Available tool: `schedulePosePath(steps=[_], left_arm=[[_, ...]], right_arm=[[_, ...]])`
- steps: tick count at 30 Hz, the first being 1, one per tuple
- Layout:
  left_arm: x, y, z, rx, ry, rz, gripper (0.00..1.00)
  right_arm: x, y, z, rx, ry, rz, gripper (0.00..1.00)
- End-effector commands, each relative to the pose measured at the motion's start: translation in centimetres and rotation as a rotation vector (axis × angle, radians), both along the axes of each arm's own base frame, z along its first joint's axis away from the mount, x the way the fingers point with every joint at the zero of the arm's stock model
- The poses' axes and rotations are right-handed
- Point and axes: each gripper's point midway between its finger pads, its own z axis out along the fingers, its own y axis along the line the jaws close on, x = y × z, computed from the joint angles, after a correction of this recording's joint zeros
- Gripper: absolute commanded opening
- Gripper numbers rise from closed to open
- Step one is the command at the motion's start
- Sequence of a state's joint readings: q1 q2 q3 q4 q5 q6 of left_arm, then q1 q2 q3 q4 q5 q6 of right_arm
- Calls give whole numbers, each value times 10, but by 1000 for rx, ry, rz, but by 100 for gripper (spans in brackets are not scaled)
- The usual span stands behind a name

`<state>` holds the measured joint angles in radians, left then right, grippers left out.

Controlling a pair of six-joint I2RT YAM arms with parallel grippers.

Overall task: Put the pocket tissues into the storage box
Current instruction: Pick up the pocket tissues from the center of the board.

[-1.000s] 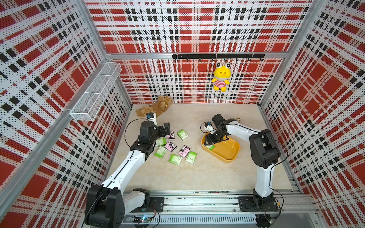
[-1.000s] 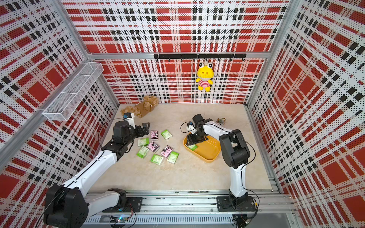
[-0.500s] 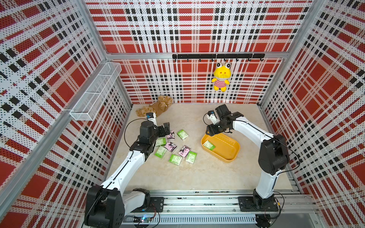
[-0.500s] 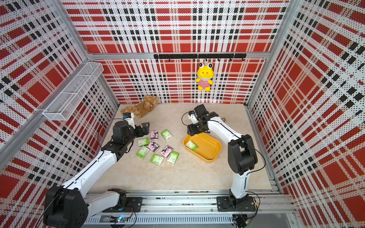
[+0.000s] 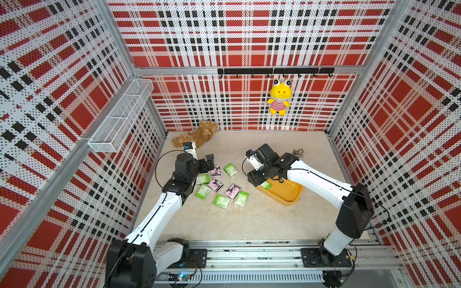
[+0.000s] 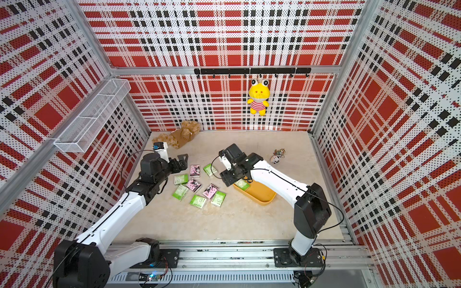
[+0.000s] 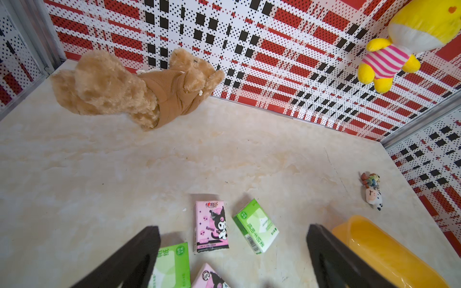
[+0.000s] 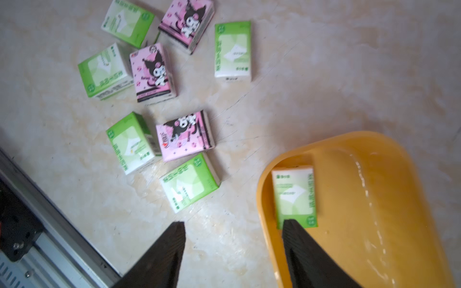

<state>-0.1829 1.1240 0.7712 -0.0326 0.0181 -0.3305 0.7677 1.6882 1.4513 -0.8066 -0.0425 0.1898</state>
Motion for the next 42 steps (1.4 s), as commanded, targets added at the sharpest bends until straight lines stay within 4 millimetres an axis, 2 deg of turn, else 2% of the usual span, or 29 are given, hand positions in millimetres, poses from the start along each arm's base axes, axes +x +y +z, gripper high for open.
schedulePosePath(steps=[1, 7, 11, 17, 21, 29, 34, 42], left_arm=[[-3, 0, 12, -1, -30, 4, 99], [-1, -3, 9, -9, -19, -4, 99], [-1, -2, 12, -9, -26, 0, 99], [-2, -1, 15, 5, -30, 3, 99], [-1, 0, 13, 6, -26, 4, 99], [0, -1, 8, 20, -14, -3, 99], [-1, 2, 5, 33, -12, 4, 99], [-4, 8, -1, 43, -4, 15, 99]], right_arm=[[-17, 6, 2, 32, 23, -53, 72], [-59, 48, -31, 22, 167, -104, 76], [-61, 64, -45, 22, 251, -262, 78], [-55, 59, -72, -34, 292, -425, 78], [-51, 54, -85, -79, 291, -469, 79], [-44, 62, -109, -105, 310, -501, 80], [-42, 62, -118, -132, 312, -513, 80], [-42, 51, -127, -192, 305, -549, 79]])
